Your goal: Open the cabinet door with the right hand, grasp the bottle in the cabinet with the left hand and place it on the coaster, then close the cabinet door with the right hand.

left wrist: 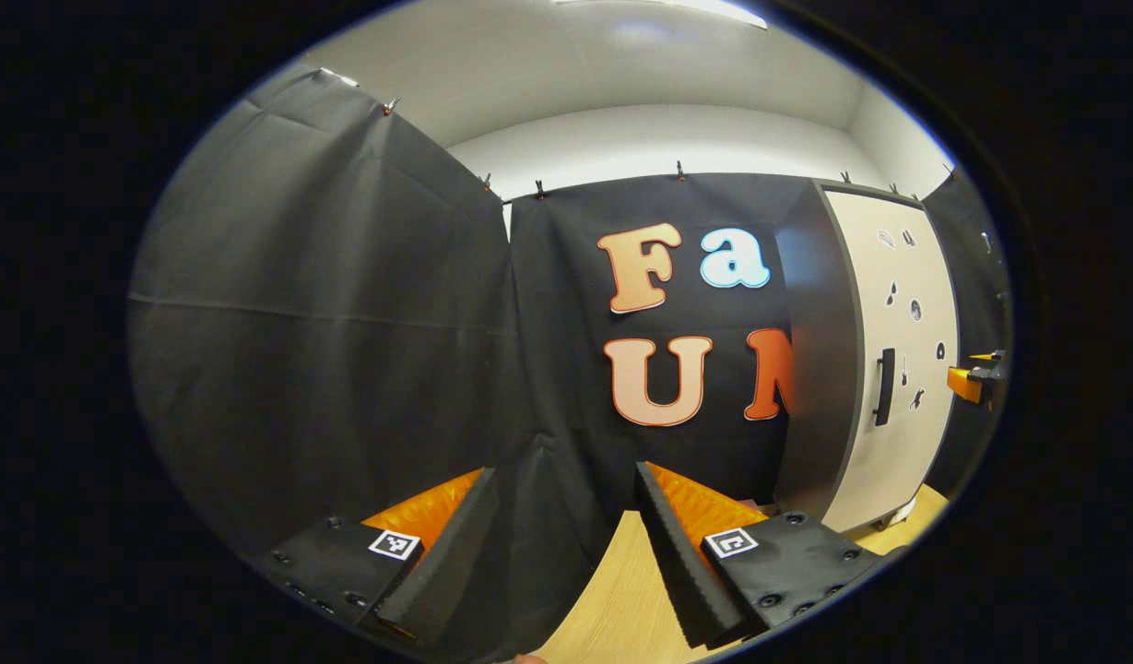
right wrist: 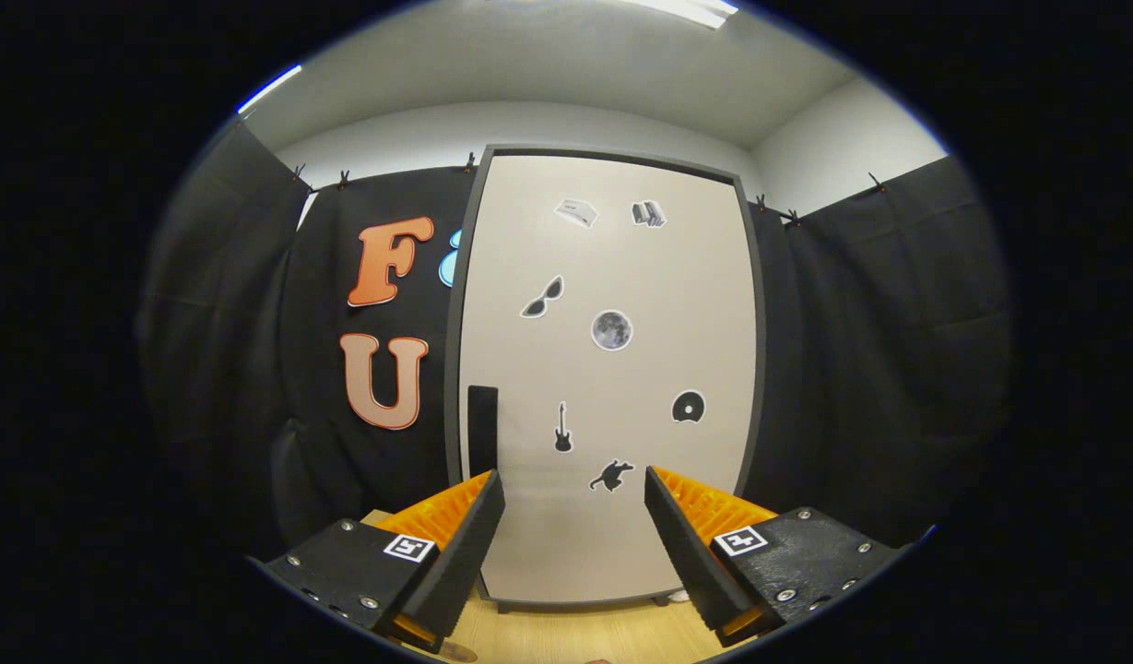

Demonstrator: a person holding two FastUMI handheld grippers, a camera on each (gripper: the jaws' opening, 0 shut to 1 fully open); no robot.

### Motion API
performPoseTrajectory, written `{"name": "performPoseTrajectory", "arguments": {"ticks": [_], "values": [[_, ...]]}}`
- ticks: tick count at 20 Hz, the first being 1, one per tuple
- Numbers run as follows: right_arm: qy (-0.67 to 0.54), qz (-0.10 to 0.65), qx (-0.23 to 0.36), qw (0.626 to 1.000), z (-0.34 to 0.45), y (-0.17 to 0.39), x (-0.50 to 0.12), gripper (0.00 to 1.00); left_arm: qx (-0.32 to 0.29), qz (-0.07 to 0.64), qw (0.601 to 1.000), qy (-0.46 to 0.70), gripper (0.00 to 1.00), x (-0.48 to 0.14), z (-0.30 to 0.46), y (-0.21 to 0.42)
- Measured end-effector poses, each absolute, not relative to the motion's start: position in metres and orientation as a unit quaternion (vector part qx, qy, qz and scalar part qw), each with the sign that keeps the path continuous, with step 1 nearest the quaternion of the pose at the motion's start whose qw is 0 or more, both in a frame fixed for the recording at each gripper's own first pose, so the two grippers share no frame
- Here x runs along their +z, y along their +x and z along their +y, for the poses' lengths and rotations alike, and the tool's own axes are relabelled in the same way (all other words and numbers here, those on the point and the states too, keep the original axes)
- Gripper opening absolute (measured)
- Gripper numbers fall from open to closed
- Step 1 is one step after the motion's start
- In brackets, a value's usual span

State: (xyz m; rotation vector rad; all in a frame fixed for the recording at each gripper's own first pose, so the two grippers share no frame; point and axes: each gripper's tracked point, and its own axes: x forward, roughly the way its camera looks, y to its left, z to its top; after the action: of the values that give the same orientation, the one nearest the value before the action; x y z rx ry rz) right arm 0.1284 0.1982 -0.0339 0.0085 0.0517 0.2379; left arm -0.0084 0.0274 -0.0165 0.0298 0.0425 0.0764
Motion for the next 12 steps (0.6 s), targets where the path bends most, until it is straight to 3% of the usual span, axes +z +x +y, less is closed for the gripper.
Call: {"name": "performPoseTrajectory", "arguments": {"ticks": [12], "values": [[0.022, 0.055, 0.133, 0.989, 0.281, 0.211, -0.072, 0.93, 0.072, 0.018, 0.997, 0.036, 0.94, -0.018, 0.061, -0.015]]}}
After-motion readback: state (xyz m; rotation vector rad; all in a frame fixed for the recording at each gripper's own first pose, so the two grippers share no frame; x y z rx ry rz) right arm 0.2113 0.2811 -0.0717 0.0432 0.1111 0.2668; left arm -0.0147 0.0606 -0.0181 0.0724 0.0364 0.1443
